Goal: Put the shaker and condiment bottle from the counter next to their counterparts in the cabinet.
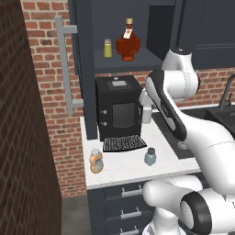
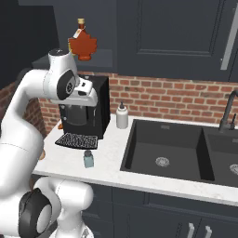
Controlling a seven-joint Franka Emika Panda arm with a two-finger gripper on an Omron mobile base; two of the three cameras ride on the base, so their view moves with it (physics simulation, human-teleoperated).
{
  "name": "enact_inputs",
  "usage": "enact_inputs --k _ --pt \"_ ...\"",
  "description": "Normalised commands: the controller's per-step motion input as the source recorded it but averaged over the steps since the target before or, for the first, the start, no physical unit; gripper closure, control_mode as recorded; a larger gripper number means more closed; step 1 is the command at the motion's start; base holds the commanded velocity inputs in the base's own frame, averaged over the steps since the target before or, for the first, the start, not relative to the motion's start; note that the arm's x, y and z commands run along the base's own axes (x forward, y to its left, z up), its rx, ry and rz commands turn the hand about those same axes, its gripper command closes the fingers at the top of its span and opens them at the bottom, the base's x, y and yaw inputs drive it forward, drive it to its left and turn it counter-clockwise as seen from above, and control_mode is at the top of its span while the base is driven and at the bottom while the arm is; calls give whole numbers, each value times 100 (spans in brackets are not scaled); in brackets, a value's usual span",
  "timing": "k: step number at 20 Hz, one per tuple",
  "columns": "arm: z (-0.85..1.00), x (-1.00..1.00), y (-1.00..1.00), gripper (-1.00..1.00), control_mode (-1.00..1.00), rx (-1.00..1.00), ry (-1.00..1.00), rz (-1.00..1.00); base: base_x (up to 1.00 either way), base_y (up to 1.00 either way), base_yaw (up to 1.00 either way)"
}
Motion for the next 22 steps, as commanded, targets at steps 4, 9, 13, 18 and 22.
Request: enact_inputs --k 4,9,13,18,22 --pt "-1 -13 9 -100 -100 0 0 3 0 0 0" --pt "-1 -39 15 -100 -100 0 0 10 0 0 0" --pt "0 -35 5 -100 -100 0 0 14 0 0 0" --pt "-6 -14 0 -100 -100 0 0 15 0 0 0" --pt "-38 0 -18 -100 -100 3 0 8 0 0 0"
